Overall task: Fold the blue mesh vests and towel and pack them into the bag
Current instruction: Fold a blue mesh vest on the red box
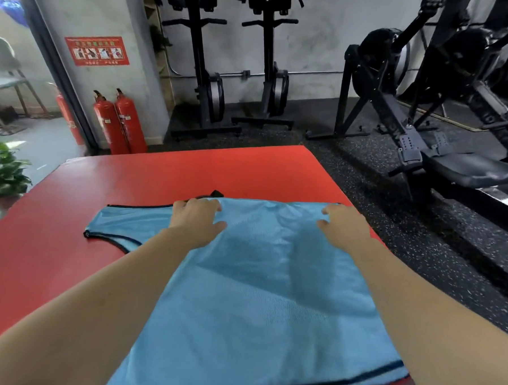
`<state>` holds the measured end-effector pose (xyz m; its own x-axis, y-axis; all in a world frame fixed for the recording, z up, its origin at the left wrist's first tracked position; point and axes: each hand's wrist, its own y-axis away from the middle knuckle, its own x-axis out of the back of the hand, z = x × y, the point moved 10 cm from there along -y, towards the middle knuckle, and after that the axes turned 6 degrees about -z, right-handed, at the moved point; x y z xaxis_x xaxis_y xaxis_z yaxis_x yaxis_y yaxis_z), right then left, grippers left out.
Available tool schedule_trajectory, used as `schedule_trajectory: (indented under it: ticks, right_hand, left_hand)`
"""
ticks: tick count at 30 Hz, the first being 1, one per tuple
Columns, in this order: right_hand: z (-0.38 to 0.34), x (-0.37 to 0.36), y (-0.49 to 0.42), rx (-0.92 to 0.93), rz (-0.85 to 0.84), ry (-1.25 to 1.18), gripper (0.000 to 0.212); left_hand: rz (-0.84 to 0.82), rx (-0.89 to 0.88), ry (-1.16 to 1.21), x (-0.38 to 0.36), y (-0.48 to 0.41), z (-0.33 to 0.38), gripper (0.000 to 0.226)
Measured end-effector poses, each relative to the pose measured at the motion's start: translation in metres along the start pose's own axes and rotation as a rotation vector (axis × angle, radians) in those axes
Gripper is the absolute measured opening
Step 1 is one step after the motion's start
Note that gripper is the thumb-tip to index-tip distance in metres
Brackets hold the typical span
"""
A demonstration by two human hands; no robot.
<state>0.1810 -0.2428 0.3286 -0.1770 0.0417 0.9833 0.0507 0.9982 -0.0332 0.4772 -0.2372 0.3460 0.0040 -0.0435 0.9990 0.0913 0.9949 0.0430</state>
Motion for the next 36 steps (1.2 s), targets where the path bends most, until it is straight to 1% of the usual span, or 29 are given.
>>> schedule_trajectory:
  ticks: [4, 7, 9, 11, 12, 13, 14, 15, 16, 17, 18, 19, 20, 23, 24, 26, 27, 28, 30, 31, 33, 36]
  right_hand:
    - [-0.005, -0.020, -0.062, 0.047, 0.003, 0.118, 0.028]
    - [-0.006, -0.044, -0.089, 0.051, -0.100, 0.230, 0.037]
    - [-0.008, -0.049, -0.097, 0.049, -0.141, 0.257, 0.035]
    - [-0.014, -0.045, -0.100, 0.076, -0.146, 0.255, 0.027]
    - [-0.016, -0.038, -0.097, 0.098, -0.108, 0.256, 0.024]
    - [-0.019, -0.026, -0.088, 0.135, -0.012, 0.245, 0.021]
    - [-0.022, -0.010, -0.075, 0.197, 0.135, 0.219, 0.018]
    - [-0.022, 0.000, -0.058, 0.250, 0.254, 0.196, 0.015]
    - [-0.023, 0.005, -0.036, 0.310, 0.331, 0.206, 0.014]
    - [-0.022, 0.001, -0.014, 0.375, 0.362, 0.233, 0.016]
    - [-0.019, -0.009, 0.005, 0.432, 0.321, 0.241, 0.019]
    - [-0.011, -0.019, 0.020, 0.451, 0.265, 0.228, 0.019]
    - [-0.001, -0.025, 0.030, 0.432, 0.201, 0.209, 0.018]
    - [0.026, -0.031, 0.043, 0.303, 0.046, 0.190, 0.015]
    - [0.031, -0.027, 0.046, 0.275, 0.048, 0.145, 0.016]
    - [0.032, -0.012, 0.050, 0.234, 0.132, 0.054, 0.014]
    - [0.029, -0.008, 0.050, 0.222, 0.145, 0.038, 0.016]
    - [0.025, -0.008, 0.048, 0.209, 0.107, 0.043, 0.024]
    - [0.016, -0.023, 0.041, 0.202, -0.069, 0.092, 0.045]
    - [0.012, -0.030, 0.039, 0.201, -0.146, 0.117, 0.052]
    - [0.008, -0.040, 0.035, 0.197, -0.224, 0.136, 0.056]
    - [0.008, -0.043, 0.028, 0.224, -0.270, 0.180, 0.054]
  left_hand:
    - [-0.037, -0.021, -0.008, -0.017, -0.061, -0.001, 0.060]
    - [-0.104, 0.019, -0.052, -0.036, -0.088, -0.004, 0.066]
    - [-0.153, 0.108, -0.038, -0.046, -0.094, -0.015, 0.061]
    - [-0.157, 0.151, -0.018, -0.045, -0.093, -0.022, 0.038]
    - [-0.136, 0.135, -0.022, -0.041, -0.090, -0.021, 0.024]
    - [-0.082, 0.109, -0.032, -0.034, -0.085, -0.019, 0.015]
    - [0.004, 0.074, -0.035, -0.025, -0.077, -0.017, 0.012]
    - [0.110, 0.030, -0.047, -0.016, -0.064, -0.014, 0.015]
    - [0.211, -0.038, -0.068, -0.010, -0.048, -0.011, 0.020]
    - [0.270, -0.143, -0.107, -0.014, -0.030, -0.006, 0.025]
    - [0.293, -0.257, -0.138, -0.022, -0.013, -0.001, 0.028]
    - [0.282, -0.337, -0.145, -0.030, 0.002, -0.001, 0.030]
    - [0.254, -0.367, -0.139, -0.035, 0.011, -0.004, 0.031]
    - [0.115, -0.337, -0.119, -0.035, 0.022, -0.009, 0.029]
    - [0.071, -0.328, -0.117, -0.035, 0.023, -0.008, 0.029]
    - [-0.015, -0.281, -0.107, -0.037, 0.023, -0.010, 0.032]
    - [-0.047, -0.253, -0.090, -0.038, 0.021, -0.014, 0.033]
    - [-0.066, -0.232, -0.068, -0.040, 0.020, -0.018, 0.034]
    - [-0.077, -0.201, -0.038, -0.041, 0.016, -0.024, 0.035]
    - [-0.075, -0.193, -0.042, -0.042, 0.014, -0.027, 0.035]
    - [-0.055, -0.188, -0.061, -0.041, 0.010, -0.031, 0.029]
    - [-0.006, -0.159, -0.035, -0.035, 0.004, -0.041, 0.020]
